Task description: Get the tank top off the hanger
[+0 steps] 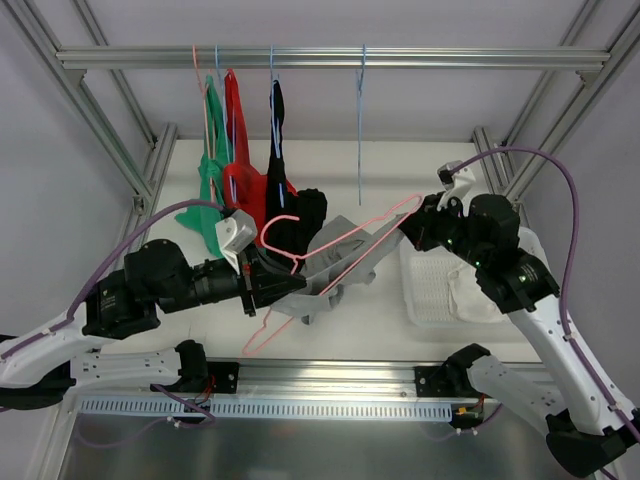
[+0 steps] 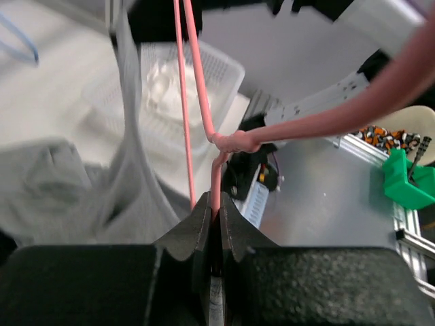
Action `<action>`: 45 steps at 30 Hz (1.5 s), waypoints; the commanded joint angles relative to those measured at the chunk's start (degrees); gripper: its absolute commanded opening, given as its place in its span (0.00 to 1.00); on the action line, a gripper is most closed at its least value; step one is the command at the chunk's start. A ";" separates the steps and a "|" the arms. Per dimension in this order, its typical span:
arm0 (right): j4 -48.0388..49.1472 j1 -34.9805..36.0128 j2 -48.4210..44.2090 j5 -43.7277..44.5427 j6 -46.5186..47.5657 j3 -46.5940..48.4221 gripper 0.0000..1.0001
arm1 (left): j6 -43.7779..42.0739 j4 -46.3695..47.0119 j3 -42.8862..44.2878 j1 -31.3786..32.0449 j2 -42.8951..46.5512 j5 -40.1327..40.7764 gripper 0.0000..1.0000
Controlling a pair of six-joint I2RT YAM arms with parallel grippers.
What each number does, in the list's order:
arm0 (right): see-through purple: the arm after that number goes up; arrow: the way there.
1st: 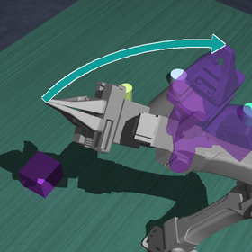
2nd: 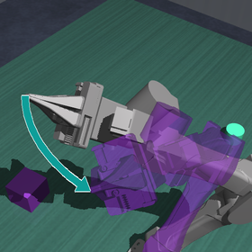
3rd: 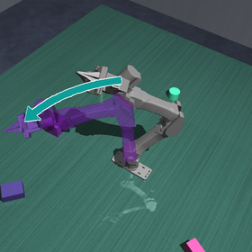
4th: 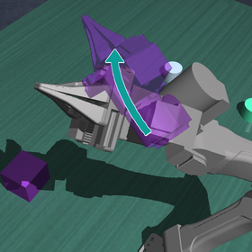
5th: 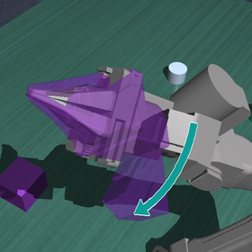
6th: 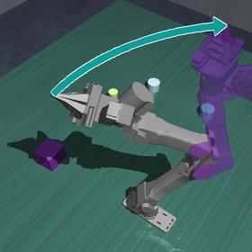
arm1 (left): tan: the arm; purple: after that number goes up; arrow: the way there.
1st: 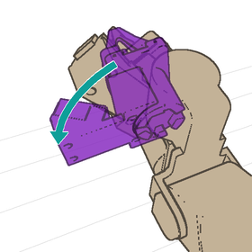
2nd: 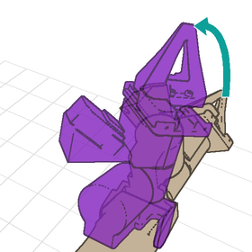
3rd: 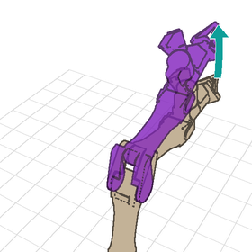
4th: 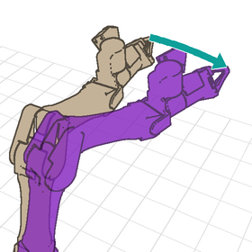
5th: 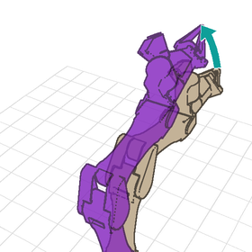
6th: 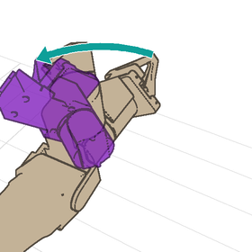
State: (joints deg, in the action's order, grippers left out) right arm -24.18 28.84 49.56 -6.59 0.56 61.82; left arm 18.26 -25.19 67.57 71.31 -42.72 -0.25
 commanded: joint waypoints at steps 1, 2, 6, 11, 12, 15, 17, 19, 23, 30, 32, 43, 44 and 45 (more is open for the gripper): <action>-0.95 -0.45 -4.99 -13.51 -0.38 3.92 0.00 | -8.50 18.55 -1.97 0.50 -0.35 -3.00 0.00; -0.78 -0.45 -6.39 -14.67 -1.16 4.53 0.01 | -10.51 30.17 -3.92 0.50 -0.35 -3.52 0.00; 1.15 -0.45 -11.67 -22.22 -5.74 4.62 0.00 | -14.64 59.42 -12.45 0.50 -2.97 -1.34 0.00; -1.55 -0.54 -14.14 -27.87 -4.97 3.92 0.00 | -19.91 78.51 -10.27 0.50 -14.73 3.49 0.00; -3.22 -0.54 -13.88 -27.25 -4.34 4.27 0.00 | -22.11 83.06 -9.92 0.50 -16.15 4.63 0.00; -6.93 -0.19 -12.04 -28.82 -3.98 3.14 0.00 | -24.58 84.87 -8.77 0.50 -18.02 12.53 0.00; -4.92 2.52 -11.50 -28.05 -5.04 -1.25 0.00 | -24.24 83.90 -11.13 0.59 -14.95 19.92 0.00; -2.03 7.42 -11.15 -22.54 -5.48 -5.89 0.00 | -24.94 81.99 -14.64 0.50 -12.31 24.48 0.00; 3.61 11.06 -8.61 -17.15 -6.97 -11.09 0.00 | -20.38 67.97 -17.64 0.59 -2.75 33.53 0.00; 4.15 11.15 -3.07 -1.59 -8.38 -11.29 0.99 | -10.72 37.79 -9.59 0.59 -2.54 43.82 0.00; 4.15 11.15 -3.50 -0.10 -8.38 -10.41 0.99 | -8.17 32.60 -6.59 0.59 -4.90 46.38 0.00; 1.69 11.15 -9.30 0.61 -8.03 -9.70 0.99 | -4.12 9.93 14.24 0.50 -22.47 51.39 0.00; 1.34 11.15 -9.57 0.61 -8.03 -9.53 1.00 | -2.81 8.42 15.56 0.24 -23.63 52.01 0.00; 0.55 11.15 -10.01 0.44 -7.85 -9.44 0.99 | -2.53 7.27 17.75 -0.11 -24.86 51.93 0.00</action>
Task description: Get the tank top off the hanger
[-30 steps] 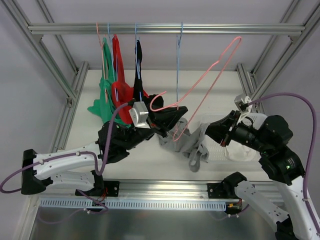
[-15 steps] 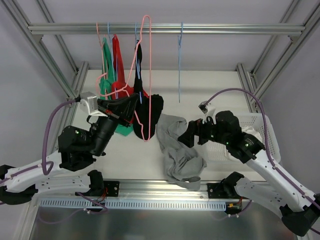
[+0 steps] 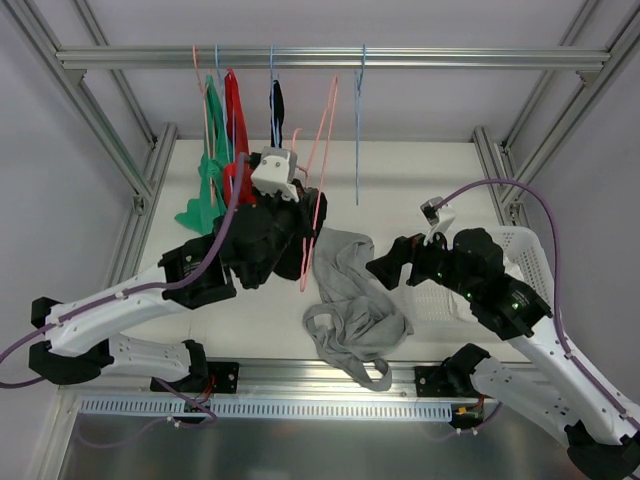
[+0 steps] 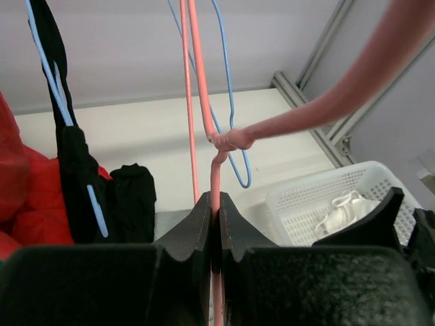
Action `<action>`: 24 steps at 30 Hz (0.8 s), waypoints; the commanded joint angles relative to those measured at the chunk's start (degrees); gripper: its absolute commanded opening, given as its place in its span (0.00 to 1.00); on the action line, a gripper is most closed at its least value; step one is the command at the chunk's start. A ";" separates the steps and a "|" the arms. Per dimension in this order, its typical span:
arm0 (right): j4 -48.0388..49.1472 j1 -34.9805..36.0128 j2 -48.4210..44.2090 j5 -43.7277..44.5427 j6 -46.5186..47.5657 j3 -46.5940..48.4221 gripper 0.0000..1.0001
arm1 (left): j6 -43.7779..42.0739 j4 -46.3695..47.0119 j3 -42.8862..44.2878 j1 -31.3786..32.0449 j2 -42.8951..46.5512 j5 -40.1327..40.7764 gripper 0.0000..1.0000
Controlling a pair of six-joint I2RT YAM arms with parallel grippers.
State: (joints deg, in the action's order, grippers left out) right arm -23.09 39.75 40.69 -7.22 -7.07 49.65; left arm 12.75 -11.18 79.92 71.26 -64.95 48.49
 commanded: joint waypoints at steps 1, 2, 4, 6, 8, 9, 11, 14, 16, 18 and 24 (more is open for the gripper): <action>-0.72 0.33 -1.40 0.90 -0.22 3.00 0.99 | 3.33 -9.19 6.64 -0.77 -4.82 2.41 0.00; -0.99 0.24 -1.57 0.81 -0.22 3.09 0.99 | 5.24 -10.86 8.04 -3.82 -5.79 -1.43 0.00; -1.43 0.24 -2.45 0.46 -0.40 3.35 1.00 | 7.45 -16.38 13.14 -8.66 -9.82 -8.11 0.00; -1.52 0.33 -2.98 0.11 -0.57 3.61 1.00 | 6.94 -17.56 19.09 -13.84 -12.65 -14.99 0.00; -1.60 0.33 -3.51 0.10 -0.49 3.88 1.00 | 2.40 -17.65 26.46 -14.83 -17.56 -18.05 0.00; -1.78 0.24 -3.60 0.19 -0.49 3.96 0.99 | 1.75 -18.34 29.47 -16.75 -19.41 -19.56 0.00; -1.96 0.24 -3.68 0.28 -0.40 4.05 1.00 | 0.00 -21.23 38.49 -18.78 -25.21 -21.06 0.00; -1.96 0.24 -4.04 0.19 -0.57 3.79 0.99 | -0.18 -24.85 48.71 -24.14 -32.95 -24.40 0.00; -1.96 0.24 -4.30 0.54 -0.49 3.53 0.99 | -0.27 -25.03 51.29 -26.86 -36.80 -26.67 0.00; -1.96 0.24 -4.83 1.24 0.04 3.26 0.99 | -0.54 -25.12 54.88 -28.28 -39.10 -27.92 0.00; -1.96 0.24 -3.78 0.89 1.09 2.91 1.00 | -2.21 -24.51 64.13 -31.36 -47.72 -33.19 0.00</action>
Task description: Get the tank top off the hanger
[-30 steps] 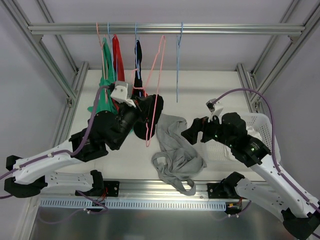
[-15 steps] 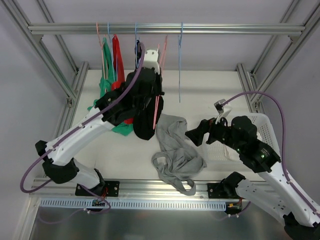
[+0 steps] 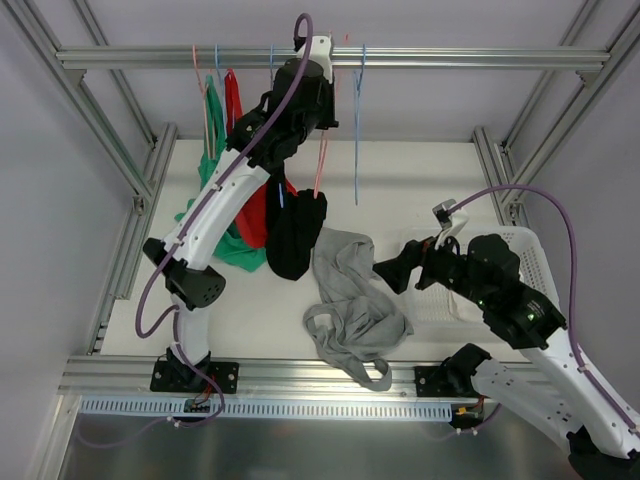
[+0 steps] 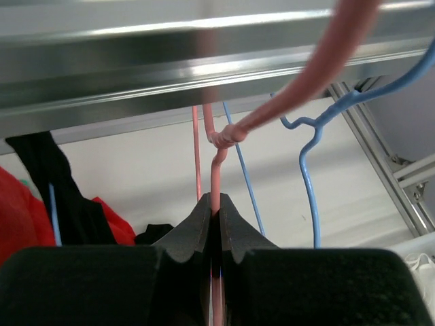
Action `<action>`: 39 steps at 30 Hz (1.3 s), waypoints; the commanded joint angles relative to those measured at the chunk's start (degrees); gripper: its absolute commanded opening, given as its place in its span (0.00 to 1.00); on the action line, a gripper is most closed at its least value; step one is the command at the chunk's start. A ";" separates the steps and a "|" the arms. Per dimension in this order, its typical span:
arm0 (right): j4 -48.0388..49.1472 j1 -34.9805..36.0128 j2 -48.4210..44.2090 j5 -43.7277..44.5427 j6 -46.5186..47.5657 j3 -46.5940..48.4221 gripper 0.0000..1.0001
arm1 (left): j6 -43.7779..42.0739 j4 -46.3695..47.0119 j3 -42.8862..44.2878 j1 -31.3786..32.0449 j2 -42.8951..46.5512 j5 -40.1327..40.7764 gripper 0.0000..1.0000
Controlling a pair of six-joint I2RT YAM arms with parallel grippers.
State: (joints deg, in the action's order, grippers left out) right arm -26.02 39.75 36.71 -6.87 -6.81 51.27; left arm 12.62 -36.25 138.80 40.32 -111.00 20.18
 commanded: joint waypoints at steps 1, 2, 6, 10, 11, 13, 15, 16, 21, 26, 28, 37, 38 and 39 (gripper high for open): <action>1.15 0.16 0.55 0.63 1.01 0.51 0.99 | -2.51 1.00 5.86 -0.50 -2.98 -5.85 0.00; 1.32 0.24 0.99 0.63 1.18 -0.02 1.00 | -2.43 1.09 6.47 -0.59 -3.52 -6.12 0.00; 3.33 0.24 3.01 0.20 0.83 -3.01 0.99 | -1.99 1.36 5.87 -0.59 -4.31 -5.95 0.00; 6.59 0.24 5.21 -2.18 -0.66 -5.47 0.99 | -0.85 1.45 3.15 -0.59 -3.70 -5.42 0.00; 7.38 0.24 5.48 -2.44 -1.10 -5.82 0.99 | -0.58 1.45 0.88 -0.59 -3.26 -5.16 0.00; 7.91 0.24 6.09 -2.88 -1.19 -6.61 0.99 | 0.47 1.45 -1.16 -0.59 -1.77 -5.33 0.00; 9.05 0.24 6.79 -3.49 -0.84 -7.40 0.99 | 1.00 1.53 -3.71 -0.50 0.16 -6.73 0.06; 9.41 0.33 7.32 -3.93 -0.58 -7.49 1.00 | 1.17 1.45 -4.32 -0.33 0.95 -6.91 0.16; 10.11 0.86 15.57 -7.80 2.23 -5.83 1.00 | 1.35 1.53 -8.72 1.69 8.58 -3.32 0.61; 10.03 3.31 25.06 -3.43 5.13 -3.19 0.99 | 1.62 1.62 -15.92 3.36 17.03 -1.03 0.99; 9.59 4.02 29.72 -1.05 5.75 -2.14 1.00 | 1.62 1.97 -20.38 4.42 21.86 0.55 0.99; 9.85 12.01 45.80 11.61 5.93 -0.46 0.99 | 3.99 2.59 -42.35 10.40 45.32 9.25 0.99; 10.11 12.72 46.86 14.14 5.76 -0.64 0.99 | 4.16 2.59 -44.13 10.48 47.26 9.87 0.98; 10.20 13.42 47.83 15.65 5.67 -0.90 1.00 | 4.08 2.59 -45.80 10.57 50.67 11.44 0.99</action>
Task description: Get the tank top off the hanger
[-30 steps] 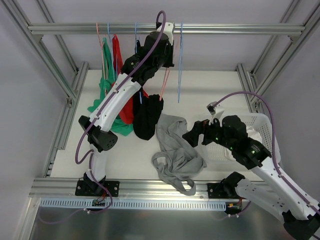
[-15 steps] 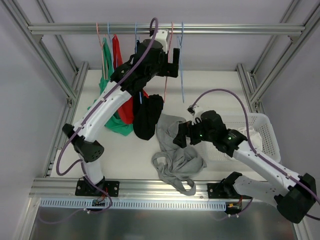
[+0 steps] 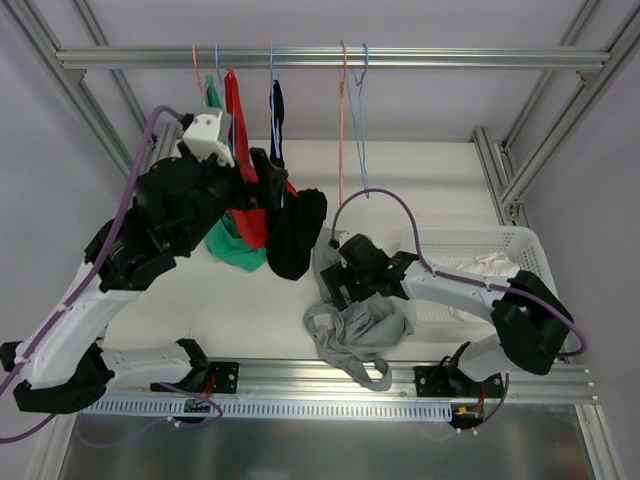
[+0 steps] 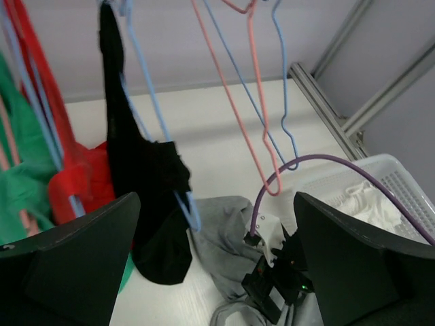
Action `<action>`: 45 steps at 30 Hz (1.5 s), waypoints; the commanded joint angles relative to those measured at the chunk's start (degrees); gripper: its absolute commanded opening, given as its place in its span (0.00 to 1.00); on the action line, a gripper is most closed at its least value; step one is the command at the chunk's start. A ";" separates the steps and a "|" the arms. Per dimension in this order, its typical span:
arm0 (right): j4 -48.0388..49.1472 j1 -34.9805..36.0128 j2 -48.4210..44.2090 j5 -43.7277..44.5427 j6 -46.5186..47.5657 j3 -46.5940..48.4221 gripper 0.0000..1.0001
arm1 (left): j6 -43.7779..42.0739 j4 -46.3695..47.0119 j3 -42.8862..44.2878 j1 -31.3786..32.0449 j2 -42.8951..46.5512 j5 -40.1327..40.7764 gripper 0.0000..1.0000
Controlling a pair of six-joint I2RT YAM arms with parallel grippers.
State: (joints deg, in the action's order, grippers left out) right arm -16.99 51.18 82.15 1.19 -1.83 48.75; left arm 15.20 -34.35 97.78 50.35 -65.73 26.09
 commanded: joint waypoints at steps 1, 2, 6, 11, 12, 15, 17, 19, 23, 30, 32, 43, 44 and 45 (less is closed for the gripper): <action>1.35 2.69 4.05 8.90 0.60 1.52 0.99 | 1.32 0.60 -7.49 0.54 7.01 6.42 0.99; 1.35 4.00 4.85 11.53 0.51 1.70 0.99 | 1.06 0.60 -8.91 0.54 8.33 6.96 0.99; 2.66 5.86 7.41 14.71 1.21 1.61 0.77 | 0.44 0.51 -16.02 0.45 16.94 7.14 0.99; 5.21 5.86 2.07 13.41 1.30 0.21 0.11 | -1.66 0.25 -23.06 0.54 24.67 6.35 0.99; 5.13 5.86 -2.82 13.31 1.30 0.03 0.00 | -1.75 0.07 -23.77 0.54 25.73 5.82 0.99; 3.12 5.86 -14.85 13.40 3.05 0.99 0.00 | -1.40 -0.63 -26.14 0.54 30.74 2.40 0.99; -1.88 5.08 -20.16 14.10 3.93 4.48 0.00 | -1.31 -0.98 -27.72 0.54 34.16 1.95 0.99; -8.53 3.94 -26.23 15.59 5.16 7.83 0.00 | -1.40 -1.16 -29.30 0.54 35.93 3.35 0.99; -20.69 2.17 -31.34 19.89 7.70 22.21 0.00 | -1.31 -1.42 -30.54 0.54 38.05 5.46 0.99; -36.78 1.91 -30.83 29.73 14.03 47.78 0.00 | -1.67 -1.34 -30.72 0.54 37.08 5.73 0.99; -41.09 1.73 -28.90 36.40 15.79 52.30 0.00 | -1.58 -1.42 -30.80 0.54 36.91 5.73 0.99; -37.43 -23.68 -27.12 34.21 16.86 45.50 0.00 | -0.53 -1.42 -28.87 0.54 36.29 2.13 0.99; -35.32 -27.76 -27.56 30.75 16.33 39.20 0.00 | -0.44 -1.34 -28.78 0.54 35.86 1.60 0.99; -32.52 -31.19 -27.66 27.93 15.54 36.70 0.00 | -0.35 -1.34 -28.35 0.54 35.59 0.82 0.99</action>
State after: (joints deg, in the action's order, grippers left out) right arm -54.19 27.86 53.47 37.93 15.11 92.60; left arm 14.44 -36.67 67.26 50.65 -28.45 29.58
